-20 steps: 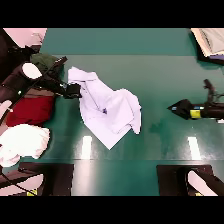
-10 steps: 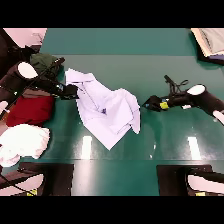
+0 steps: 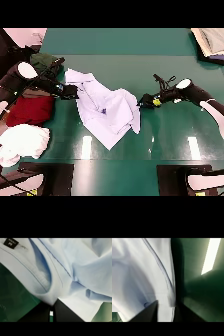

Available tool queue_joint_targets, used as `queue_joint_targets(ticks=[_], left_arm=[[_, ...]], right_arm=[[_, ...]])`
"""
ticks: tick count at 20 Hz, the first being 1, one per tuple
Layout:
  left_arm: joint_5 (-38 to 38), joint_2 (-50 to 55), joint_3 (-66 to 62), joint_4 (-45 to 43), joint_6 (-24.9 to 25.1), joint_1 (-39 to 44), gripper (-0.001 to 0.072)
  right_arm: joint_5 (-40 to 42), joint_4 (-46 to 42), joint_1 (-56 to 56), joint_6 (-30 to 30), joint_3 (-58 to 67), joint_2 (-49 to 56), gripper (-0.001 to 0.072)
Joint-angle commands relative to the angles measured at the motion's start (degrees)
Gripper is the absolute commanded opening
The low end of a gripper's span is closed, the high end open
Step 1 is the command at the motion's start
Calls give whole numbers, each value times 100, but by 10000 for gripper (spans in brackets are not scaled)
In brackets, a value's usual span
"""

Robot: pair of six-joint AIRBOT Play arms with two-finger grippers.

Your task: Fold the shirts.

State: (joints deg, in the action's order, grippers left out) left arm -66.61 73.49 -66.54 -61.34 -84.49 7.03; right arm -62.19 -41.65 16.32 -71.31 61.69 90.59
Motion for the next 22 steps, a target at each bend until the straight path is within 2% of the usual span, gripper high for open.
queue_joint_targets(ticks=[1, 2, 3, 6, 8, 9, 11, 13, 16, 19, 20, 21, 22], left_arm=[[28, -4, 2, 0, 4, -4, 24], [24, -4, 2, 0, 4, -4, 24], [-4, -4, 2, 0, 7, -4, 24], [-295, -24, -181, -409, 92, -7, 24], [-798, -24, -632, -938, 101, -101, 24], [-1062, -24, -918, -1051, 208, -216, 24], [-1416, -24, -1414, -1025, 468, -472, 24], [-1414, -22, -1644, -992, 525, -675, 24], [-1261, 52, -1539, -562, 555, -699, 24], [-979, 151, -1386, 146, 846, -702, 24], [-852, 151, -1375, 219, 841, -702, 24], [-664, 151, -1375, 223, 841, -702, 25], [-505, 151, -1375, 219, 839, -702, 70]], right_arm=[[-33, -57, 42, -20, 35, 46, 99], [-33, -57, 42, -17, 35, 44, 31], [-26, -59, 20, -17, 35, 26, 17], [-39, -81, -348, -22, 87, -413, 17], [-74, -533, -870, -101, 337, -953, 16], [-81, -975, -1198, -328, 562, -1222, 16], [-9, -1757, -1899, -761, 1040, -1639, 16], [101, -2050, -2618, -1032, 1488, -1808, 16], [42, -1751, -3381, -1034, 2037, -1672, 16], [-74, -1473, -3521, -1027, 2382, -1281, 18], [-98, -1438, -3480, -1027, 2472, -1152, 40], [-118, -1381, -3464, -1027, 2566, -1025, 250], [-173, -1276, -3464, -1032, 2686, -905, 502]])
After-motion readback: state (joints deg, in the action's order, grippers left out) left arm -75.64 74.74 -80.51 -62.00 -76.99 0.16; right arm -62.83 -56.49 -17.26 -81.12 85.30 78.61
